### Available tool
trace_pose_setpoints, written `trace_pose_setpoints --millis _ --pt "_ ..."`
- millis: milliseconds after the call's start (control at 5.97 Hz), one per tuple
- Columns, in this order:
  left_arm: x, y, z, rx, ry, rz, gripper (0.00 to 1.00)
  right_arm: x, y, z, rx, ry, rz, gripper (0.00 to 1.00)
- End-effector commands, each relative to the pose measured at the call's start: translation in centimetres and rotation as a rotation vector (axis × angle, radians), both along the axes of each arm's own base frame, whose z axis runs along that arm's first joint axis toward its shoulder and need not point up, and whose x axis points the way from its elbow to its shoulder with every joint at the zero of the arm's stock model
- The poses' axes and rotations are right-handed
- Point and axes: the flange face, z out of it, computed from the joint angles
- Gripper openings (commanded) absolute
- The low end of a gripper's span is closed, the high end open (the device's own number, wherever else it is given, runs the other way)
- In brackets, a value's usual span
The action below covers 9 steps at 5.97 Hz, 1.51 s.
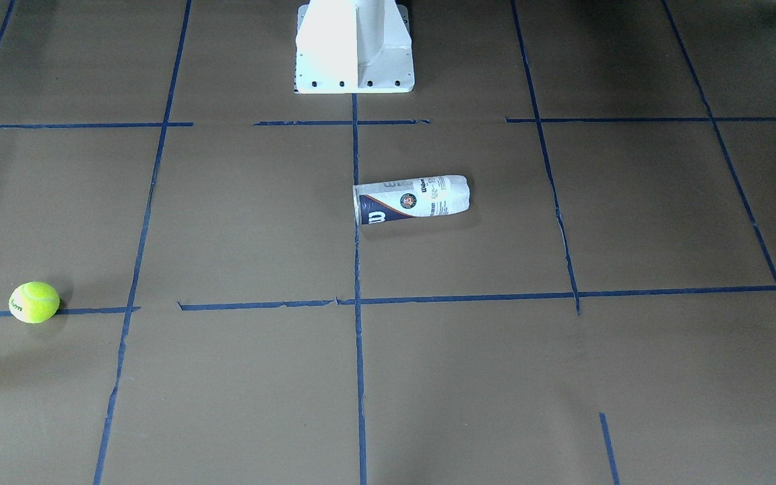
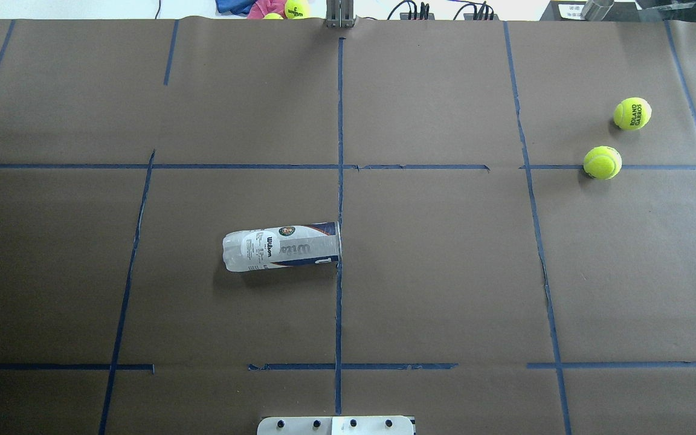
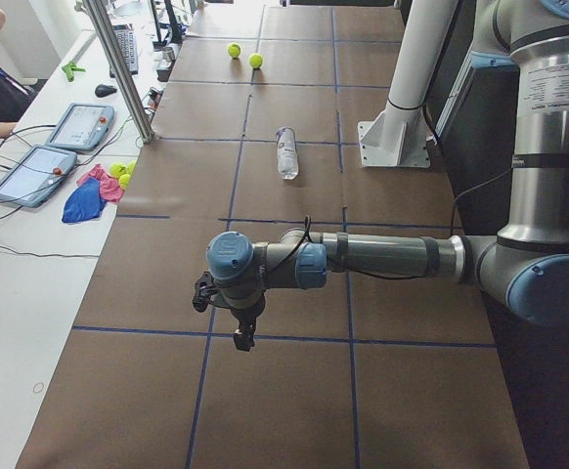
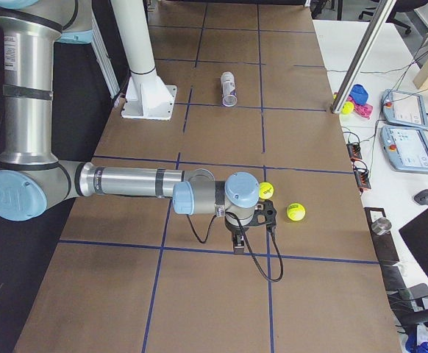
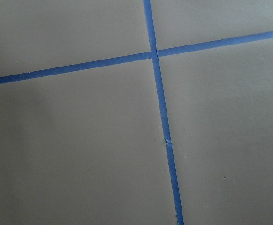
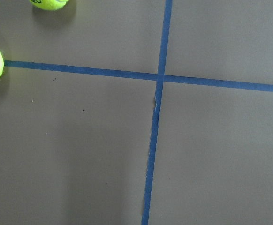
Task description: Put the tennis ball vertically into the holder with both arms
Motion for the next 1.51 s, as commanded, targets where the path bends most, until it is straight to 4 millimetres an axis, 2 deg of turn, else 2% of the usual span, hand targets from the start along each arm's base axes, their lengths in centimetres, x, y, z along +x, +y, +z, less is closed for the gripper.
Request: trace_pose_setpoints --millis 0,168,335,503,670,1005,1173,1341 --pt "0.0 -0.1 -0.8 0.013 0.0 -0.001 1.0 0.0 -0.1 -0.4 0.006 0.0 0.003 1.0" --pt "0.0 -0.1 -0.7 0.012 -0.004 0.0 1.0 0.0 -0.2 -0.7 0.009 -0.007 0.005 1.0" --pt "0.4 -1.1 -1.7 0.04 -0.002 0.003 1.0 -0.2 -1.0 -2.4 0.081 -0.013 0.005 1.0" --pt "0.4 -3.8 -3.7 0.147 -0.001 -0.002 1.0 -0.2 -2.5 -2.6 0.123 -0.009 0.011 1.0" --pt "0.5 -4.8 -4.9 0.192 0.007 0.005 1.0 -0.5 -3.0 -2.9 0.14 -0.043 -0.002 1.0" --pt "0.8 -8.6 -12.0 0.333 0.025 0.001 1.0 -0.7 -4.3 -4.8 0.174 -0.042 -0.002 1.0" --pt "4.6 -11.1 -16.9 0.463 0.074 0.059 1.0 -0.9 -5.0 -5.4 0.185 -0.043 -0.005 1.0" --pt "9.8 -12.8 -24.0 0.721 0.115 0.141 1.0 -1.0 -5.0 -5.4 0.185 -0.042 -0.007 1.0"
